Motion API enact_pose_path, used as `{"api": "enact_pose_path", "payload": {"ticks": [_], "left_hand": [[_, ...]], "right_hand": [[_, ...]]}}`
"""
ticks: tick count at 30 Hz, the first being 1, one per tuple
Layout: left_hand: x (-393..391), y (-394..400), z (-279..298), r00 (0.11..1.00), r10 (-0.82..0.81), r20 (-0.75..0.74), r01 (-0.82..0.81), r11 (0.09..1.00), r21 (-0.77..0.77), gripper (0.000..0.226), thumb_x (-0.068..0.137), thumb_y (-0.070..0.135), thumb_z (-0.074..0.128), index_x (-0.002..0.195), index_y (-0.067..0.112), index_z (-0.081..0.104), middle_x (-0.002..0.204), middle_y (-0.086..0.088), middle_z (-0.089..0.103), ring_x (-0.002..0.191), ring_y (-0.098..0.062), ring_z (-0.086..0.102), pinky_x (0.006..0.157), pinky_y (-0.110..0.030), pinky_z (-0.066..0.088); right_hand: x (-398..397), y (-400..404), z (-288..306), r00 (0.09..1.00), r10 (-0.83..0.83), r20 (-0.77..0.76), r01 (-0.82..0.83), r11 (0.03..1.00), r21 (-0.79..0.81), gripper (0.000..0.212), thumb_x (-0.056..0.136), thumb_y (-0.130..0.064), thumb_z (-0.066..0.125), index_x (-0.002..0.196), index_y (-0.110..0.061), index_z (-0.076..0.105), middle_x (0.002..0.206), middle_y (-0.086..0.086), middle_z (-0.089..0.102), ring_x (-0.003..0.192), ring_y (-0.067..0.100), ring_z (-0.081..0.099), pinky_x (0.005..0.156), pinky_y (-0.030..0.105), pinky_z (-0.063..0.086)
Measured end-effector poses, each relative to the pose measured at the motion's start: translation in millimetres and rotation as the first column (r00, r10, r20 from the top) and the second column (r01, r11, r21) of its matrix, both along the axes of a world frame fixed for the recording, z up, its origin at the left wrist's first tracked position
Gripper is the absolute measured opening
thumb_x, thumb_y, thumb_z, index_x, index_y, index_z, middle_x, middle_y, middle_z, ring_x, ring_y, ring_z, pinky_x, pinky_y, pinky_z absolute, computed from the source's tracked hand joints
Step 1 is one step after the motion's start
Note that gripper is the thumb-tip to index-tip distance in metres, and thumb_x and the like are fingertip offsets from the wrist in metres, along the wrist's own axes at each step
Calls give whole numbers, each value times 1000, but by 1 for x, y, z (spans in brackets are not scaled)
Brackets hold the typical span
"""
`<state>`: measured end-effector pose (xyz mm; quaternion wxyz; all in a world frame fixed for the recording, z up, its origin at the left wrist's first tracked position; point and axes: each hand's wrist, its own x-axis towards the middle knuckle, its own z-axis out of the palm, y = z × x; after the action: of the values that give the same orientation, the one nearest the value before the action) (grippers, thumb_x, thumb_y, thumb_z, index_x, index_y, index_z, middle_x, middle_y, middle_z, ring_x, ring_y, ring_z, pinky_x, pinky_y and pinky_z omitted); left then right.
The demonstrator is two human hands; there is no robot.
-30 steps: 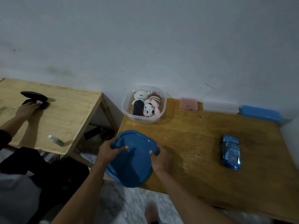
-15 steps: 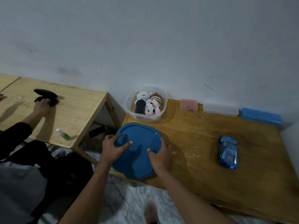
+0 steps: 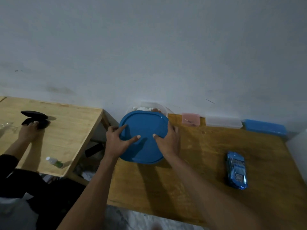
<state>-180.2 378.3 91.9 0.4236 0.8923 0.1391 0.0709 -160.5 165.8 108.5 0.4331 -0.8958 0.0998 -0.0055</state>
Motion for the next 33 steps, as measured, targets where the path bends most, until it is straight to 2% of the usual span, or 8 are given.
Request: {"api": "enact_pose_path", "payload": {"ticks": [4, 8, 12, 15, 18, 21, 25, 33], "left_hand": [[40, 11, -5, 998, -53, -21, 55, 993, 101, 106, 58, 76, 80, 146, 24, 51, 143, -4, 32, 135, -28, 31, 109, -46, 42], [79, 23, -14, 992, -104, -68, 116, 973, 201, 122, 50, 90, 66, 149, 21, 47, 143, -7, 32, 133, -33, 32, 107, -50, 44], [110, 26, -25, 989, -127, -73, 141, 959, 244, 118, 54, 84, 70, 149, 19, 46, 143, -10, 32, 133, -34, 32, 107, -50, 44], [127, 27, -32, 989, -122, -79, 140, 946, 292, 115, 56, 85, 64, 149, 20, 47, 142, -12, 33, 130, -35, 34, 106, -49, 43], [135, 29, -38, 988, -117, -99, 144, 929, 342, 116, 54, 92, 56, 148, 25, 47, 140, -11, 36, 128, -34, 34, 105, -49, 38], [134, 29, -45, 989, -130, -76, 147, 945, 291, 119, 53, 93, 53, 148, 22, 48, 139, -9, 33, 128, -33, 31, 105, -49, 39], [130, 25, -51, 987, -144, -67, 156, 963, 219, 118, 55, 90, 55, 149, 20, 46, 141, -7, 27, 128, -28, 25, 106, -45, 39], [127, 24, -53, 980, -153, -127, 186, 934, 304, 110, 64, 87, 58, 152, 24, 39, 142, -9, 27, 130, -31, 25, 105, -46, 40]], "right_hand": [[42, 10, -5, 1000, 9, 3, -9, 1000, -28, 90, 80, -41, 79, 154, -24, 30, 141, -1, 36, 130, 21, 44, 97, 39, 52], [78, 19, -16, 1000, 14, -13, -15, 998, -54, 97, 79, -38, 81, 156, -21, 25, 142, 2, 33, 133, 22, 40, 102, 37, 49], [105, 25, -25, 1000, 2, -28, -5, 996, -86, 97, 82, -35, 79, 157, -20, 20, 145, 6, 32, 134, 23, 36, 104, 33, 42], [118, 30, -31, 1000, -5, -29, 3, 995, -99, 94, 84, -36, 77, 157, -20, 19, 148, 5, 30, 135, 23, 34, 105, 33, 40], [123, 30, -37, 998, -8, -57, -6, 967, -256, 92, 86, -47, 70, 158, -21, 18, 153, 4, 27, 136, 28, 27, 107, 37, 36], [121, 30, -45, 998, -15, -62, -8, 935, -355, 91, 87, -55, 64, 158, -21, 19, 154, 4, 27, 133, 29, 27, 108, 37, 33], [119, 33, -54, 999, -15, -44, 0, 942, -336, 90, 87, -54, 60, 158, -19, 17, 156, 5, 24, 131, 29, 29, 104, 39, 37], [119, 38, -57, 996, -1, -88, -30, 937, -348, 91, 89, -52, 57, 159, -16, 10, 160, 7, 17, 136, 31, 25, 104, 41, 38]]}}
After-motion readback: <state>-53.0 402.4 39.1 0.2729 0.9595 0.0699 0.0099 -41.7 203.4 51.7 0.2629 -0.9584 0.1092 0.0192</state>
